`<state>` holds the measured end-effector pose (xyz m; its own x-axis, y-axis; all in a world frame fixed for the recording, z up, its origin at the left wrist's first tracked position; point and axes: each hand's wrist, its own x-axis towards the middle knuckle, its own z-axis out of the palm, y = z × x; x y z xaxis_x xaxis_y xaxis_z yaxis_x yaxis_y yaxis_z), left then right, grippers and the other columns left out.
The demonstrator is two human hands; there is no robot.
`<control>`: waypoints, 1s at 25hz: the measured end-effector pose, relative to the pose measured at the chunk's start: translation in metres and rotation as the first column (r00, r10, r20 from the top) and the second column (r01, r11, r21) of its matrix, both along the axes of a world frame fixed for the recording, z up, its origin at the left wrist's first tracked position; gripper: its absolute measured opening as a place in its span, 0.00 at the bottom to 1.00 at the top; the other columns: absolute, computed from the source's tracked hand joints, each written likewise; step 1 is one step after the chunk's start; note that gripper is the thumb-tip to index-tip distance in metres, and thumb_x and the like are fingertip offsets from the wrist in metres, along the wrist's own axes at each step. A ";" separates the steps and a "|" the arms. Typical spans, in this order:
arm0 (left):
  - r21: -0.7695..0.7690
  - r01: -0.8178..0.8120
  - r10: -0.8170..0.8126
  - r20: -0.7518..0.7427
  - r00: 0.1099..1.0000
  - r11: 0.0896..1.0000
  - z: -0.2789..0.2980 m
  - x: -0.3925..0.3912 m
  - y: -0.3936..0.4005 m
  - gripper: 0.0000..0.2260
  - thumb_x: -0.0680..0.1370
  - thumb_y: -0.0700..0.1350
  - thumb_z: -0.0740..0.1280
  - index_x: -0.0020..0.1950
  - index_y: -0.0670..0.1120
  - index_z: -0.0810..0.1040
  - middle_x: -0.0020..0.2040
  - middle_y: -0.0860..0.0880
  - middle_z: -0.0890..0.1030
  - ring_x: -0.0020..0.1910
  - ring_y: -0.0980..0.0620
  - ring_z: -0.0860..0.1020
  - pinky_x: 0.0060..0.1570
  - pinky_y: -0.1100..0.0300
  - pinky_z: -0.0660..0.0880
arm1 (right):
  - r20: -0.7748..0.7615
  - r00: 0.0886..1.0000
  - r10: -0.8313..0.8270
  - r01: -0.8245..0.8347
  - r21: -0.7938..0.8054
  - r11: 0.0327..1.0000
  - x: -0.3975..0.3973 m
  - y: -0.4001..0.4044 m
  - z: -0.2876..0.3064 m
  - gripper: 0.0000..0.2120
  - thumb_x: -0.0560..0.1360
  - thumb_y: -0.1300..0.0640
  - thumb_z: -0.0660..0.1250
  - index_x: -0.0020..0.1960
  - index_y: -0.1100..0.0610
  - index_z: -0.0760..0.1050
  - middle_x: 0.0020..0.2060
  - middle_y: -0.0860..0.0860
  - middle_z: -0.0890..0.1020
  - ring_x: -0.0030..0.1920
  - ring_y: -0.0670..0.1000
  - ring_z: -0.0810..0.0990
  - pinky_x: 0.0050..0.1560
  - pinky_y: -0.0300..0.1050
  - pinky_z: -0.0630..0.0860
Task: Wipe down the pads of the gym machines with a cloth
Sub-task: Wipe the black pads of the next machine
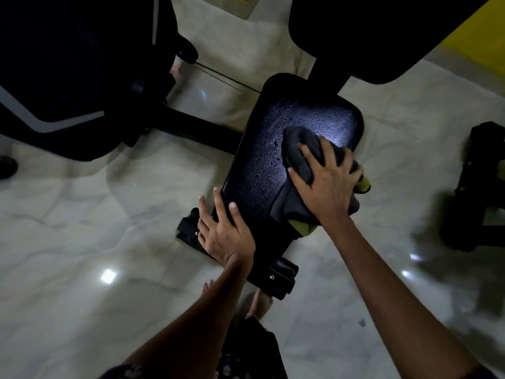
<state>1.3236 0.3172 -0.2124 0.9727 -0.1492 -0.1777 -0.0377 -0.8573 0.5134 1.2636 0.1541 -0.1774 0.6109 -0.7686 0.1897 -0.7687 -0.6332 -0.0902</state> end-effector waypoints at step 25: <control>0.178 0.522 -0.546 0.138 0.826 0.834 -0.001 0.019 0.007 0.33 0.71 0.60 0.56 0.75 0.51 0.58 0.75 0.46 0.60 0.69 0.44 0.62 0.62 0.46 0.67 | -0.028 0.981 -0.195 0.196 0.177 0.964 0.037 -0.076 0.026 0.29 0.68 0.44 0.56 0.69 0.45 0.69 0.70 0.51 0.68 0.64 0.62 0.65 0.61 0.63 0.60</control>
<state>1.3421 0.3243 -0.2134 0.7633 -0.6426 -0.0657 -0.5876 -0.7330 0.3426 1.3007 0.0780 -0.1512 0.4466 -0.8941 0.0337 -0.8774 -0.4451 -0.1792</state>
